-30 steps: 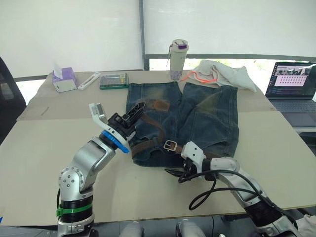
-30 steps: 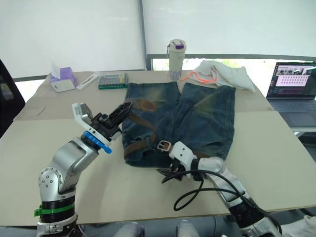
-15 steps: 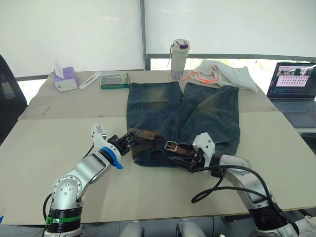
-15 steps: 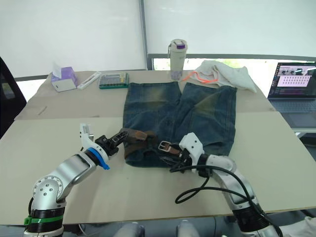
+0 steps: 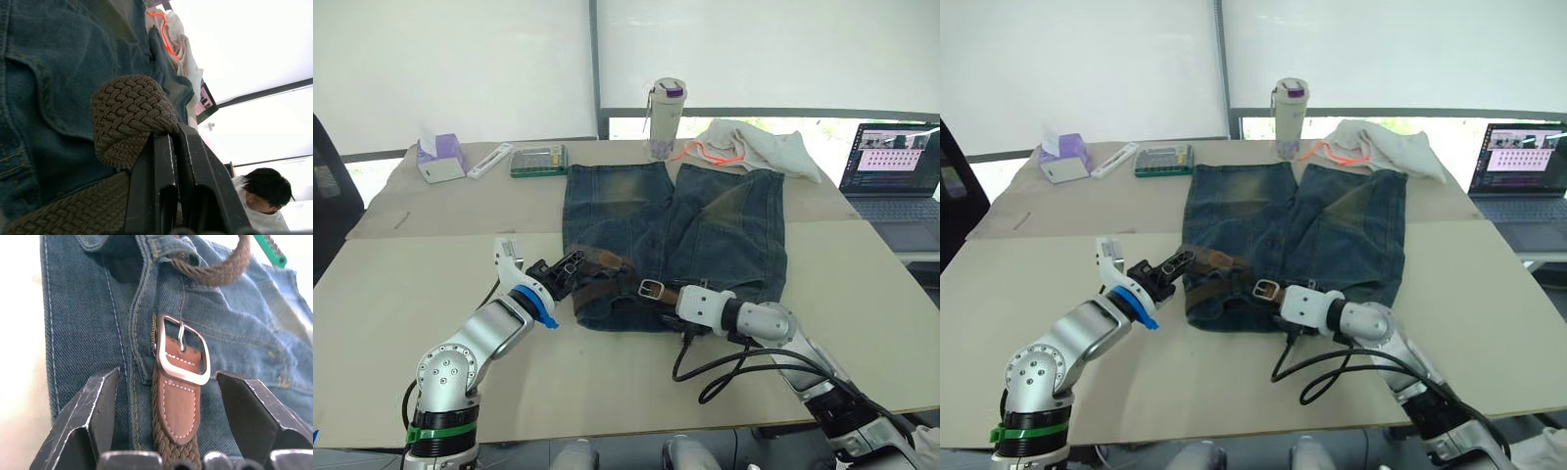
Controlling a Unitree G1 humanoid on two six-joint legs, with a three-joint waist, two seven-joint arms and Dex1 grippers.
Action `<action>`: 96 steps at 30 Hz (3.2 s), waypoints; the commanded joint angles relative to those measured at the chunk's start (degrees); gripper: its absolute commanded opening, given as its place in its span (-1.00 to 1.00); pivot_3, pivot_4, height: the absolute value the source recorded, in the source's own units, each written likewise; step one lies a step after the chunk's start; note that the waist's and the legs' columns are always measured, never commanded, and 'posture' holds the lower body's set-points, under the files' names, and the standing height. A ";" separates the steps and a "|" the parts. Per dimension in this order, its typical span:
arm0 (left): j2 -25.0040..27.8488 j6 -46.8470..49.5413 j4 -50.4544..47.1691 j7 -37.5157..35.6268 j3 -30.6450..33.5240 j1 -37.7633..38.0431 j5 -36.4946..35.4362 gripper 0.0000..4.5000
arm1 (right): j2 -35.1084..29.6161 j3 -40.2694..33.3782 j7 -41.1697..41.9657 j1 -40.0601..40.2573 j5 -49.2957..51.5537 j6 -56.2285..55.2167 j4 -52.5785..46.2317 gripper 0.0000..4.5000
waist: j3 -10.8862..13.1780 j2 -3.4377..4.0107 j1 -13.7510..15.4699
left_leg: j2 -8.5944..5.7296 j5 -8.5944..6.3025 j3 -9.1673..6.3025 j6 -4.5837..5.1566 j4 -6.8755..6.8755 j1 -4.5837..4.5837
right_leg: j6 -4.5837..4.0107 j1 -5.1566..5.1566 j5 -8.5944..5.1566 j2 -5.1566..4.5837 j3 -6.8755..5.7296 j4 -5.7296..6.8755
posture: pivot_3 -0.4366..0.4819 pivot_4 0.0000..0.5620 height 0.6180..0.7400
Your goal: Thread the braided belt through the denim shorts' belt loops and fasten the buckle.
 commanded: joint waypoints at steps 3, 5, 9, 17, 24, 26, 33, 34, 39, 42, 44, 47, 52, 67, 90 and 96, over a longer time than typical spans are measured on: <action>-0.05 -1.28 -2.74 0.66 1.10 -1.85 -1.67 -1.00 | 0.39 0.37 -2.20 -1.19 -4.26 -2.53 1.61 0.55 | -0.01 -0.01 -0.16 | 0.00 0.00 0.00 0.00 0.00 0.01 | -0.14 0.00 0.08 0.00 0.01 0.02 | -0.05 -0.47 1.00; -0.11 -1.41 -2.62 0.69 0.94 -2.04 -1.66 -1.00 | 0.38 0.14 -3.70 -1.82 -5.91 -3.52 2.35 0.55 | -0.01 -0.01 -0.18 | -0.01 0.01 0.00 -0.01 0.00 0.01 | -0.15 0.00 0.09 0.00 0.01 0.03 | -0.05 -0.47 1.00; -0.48 -1.45 -2.68 0.66 0.65 -2.06 -1.61 -1.00 | 0.37 0.07 -3.85 -2.19 -6.97 -3.96 2.78 0.20 | 0.00 -0.01 -0.07 | -0.02 0.01 0.00 -0.02 0.01 0.01 | -0.16 0.00 0.10 0.00 0.00 0.03 | -0.05 -0.47 1.00; -0.54 -1.14 -2.64 0.31 0.53 -2.06 -1.41 -1.00 | 1.41 -0.56 -4.91 -0.67 -7.39 -5.10 2.04 -0.92 | -0.02 -0.02 0.02 | -0.03 0.01 -0.01 -0.02 0.01 0.01 | -0.19 0.01 0.11 -0.01 0.00 0.04 | -0.05 -0.47 1.00; -0.38 -0.76 -2.91 0.88 -0.20 -3.42 -1.54 -1.00 | 5.03 -6.71 -13.33 2.67 -4.13 -8.22 0.71 -0.94 | -0.02 -0.02 0.22 | -0.04 0.01 0.00 -0.02 0.03 -0.01 | -0.19 0.00 0.11 -0.02 0.01 0.04 | -0.05 -0.47 1.00; -0.88 -0.59 -2.79 1.76 -1.23 -4.48 -1.53 -1.00 | 8.95 -9.79 -18.46 4.23 -1.89 -9.08 0.99 -0.94 | -0.02 -0.02 0.21 | -0.04 0.01 0.01 -0.02 0.03 -0.01 | -0.20 -0.02 0.11 -0.02 0.02 0.06 | -0.05 -0.47 1.00; -6.07 -2.01 -0.40 6.35 -4.18 -8.19 -1.73 -1.00 | 18.45 -14.01 -29.32 3.76 0.48 -15.18 5.19 -0.94 | -0.02 -0.02 -0.05 | -0.04 0.02 0.01 -0.02 0.03 0.00 | -0.21 -0.03 0.12 0.00 0.05 0.12 | -0.05 -0.47 1.00; -7.29 -2.55 0.01 6.94 -4.31 -8.63 -1.82 -1.00 | 19.01 -14.18 -30.22 3.36 0.49 -16.34 6.09 -0.94 | -0.02 -0.01 -0.08 | -0.04 0.02 0.01 -0.03 0.02 0.00 | -0.21 -0.03 0.12 0.00 0.06 0.12 | -0.05 -0.47 1.00; -15.02 -5.75 3.24 9.95 -4.93 -11.80 -0.82 -1.00 | 20.99 -14.55 -35.54 1.32 -1.45 -22.62 11.50 -0.94 | -0.02 -0.02 -0.07 | -0.06 0.03 0.02 -0.02 0.05 -0.01 | -0.22 -0.02 0.13 -0.01 0.06 0.11 | -0.05 -0.47 1.00; -15.64 -5.06 3.21 9.83 -5.63 -12.42 1.00 -1.00 | 20.82 -14.08 -35.20 1.05 -1.04 -23.18 12.79 -0.94 | -0.02 -0.01 -0.19 | -0.07 0.03 0.04 -0.02 0.04 -0.01 | -0.22 -0.02 0.13 -0.01 0.07 0.11 | -0.05 -0.47 1.00; -15.50 -5.26 2.85 9.75 -5.04 -12.16 1.38 -1.00 | 20.06 -13.40 -33.16 1.69 -0.45 -22.03 12.35 -0.94 | -0.02 -0.01 -0.38 | -0.07 0.03 0.04 -0.02 0.04 -0.01 | -0.22 -0.03 0.13 0.00 0.09 0.11 | -0.05 -0.47 1.00; -13.50 -5.26 2.64 9.16 -2.93 -11.57 1.57 -1.00 | 17.43 -11.35 -26.22 3.75 1.53 -18.90 10.27 -0.94 | -0.03 -0.01 -0.48 | -0.07 0.03 0.04 -0.02 0.05 0.00 | -0.22 -0.01 0.13 0.00 0.08 0.11 | -0.05 -0.47 1.00; -8.90 -4.74 1.78 8.47 1.14 -11.15 -0.95 -1.00 | 11.22 -7.67 -9.70 8.10 9.56 -8.92 2.34 0.07 | -0.03 0.00 -0.52 | -0.05 0.03 0.01 -0.01 0.04 0.02 | -0.22 -0.01 0.13 0.02 0.07 0.13 | -0.05 -0.47 1.00; -7.33 -3.90 -0.49 10.54 0.29 -11.06 -2.84 -1.00 | 4.86 -10.21 -4.86 0.16 18.78 22.34 -12.22 0.98 | -0.02 0.00 -0.09 | -0.07 0.02 0.00 0.00 0.07 -0.01 | -0.21 -0.02 0.12 0.00 0.05 0.15 | -0.05 -0.47 1.00; -6.87 -3.41 0.72 8.51 0.54 -10.35 -1.97 -1.00 | 1.61 -2.26 -5.30 -0.58 -0.33 10.12 -4.97 0.98 | -0.03 -0.02 0.23 | -0.11 0.03 -0.01 -0.03 0.09 -0.02 | -0.20 -0.01 0.12 -0.03 0.04 0.14 | -0.05 -0.47 1.00; -6.98 -3.30 0.98 8.18 0.42 -10.23 -1.96 -1.00 | 2.61 -2.17 -10.14 -2.14 -5.66 4.05 -2.79 0.88 | -0.03 -0.02 0.24 | -0.11 0.04 -0.01 -0.04 0.09 -0.01 | -0.20 -0.01 0.12 -0.03 0.04 0.14 | -0.05 -0.47 1.00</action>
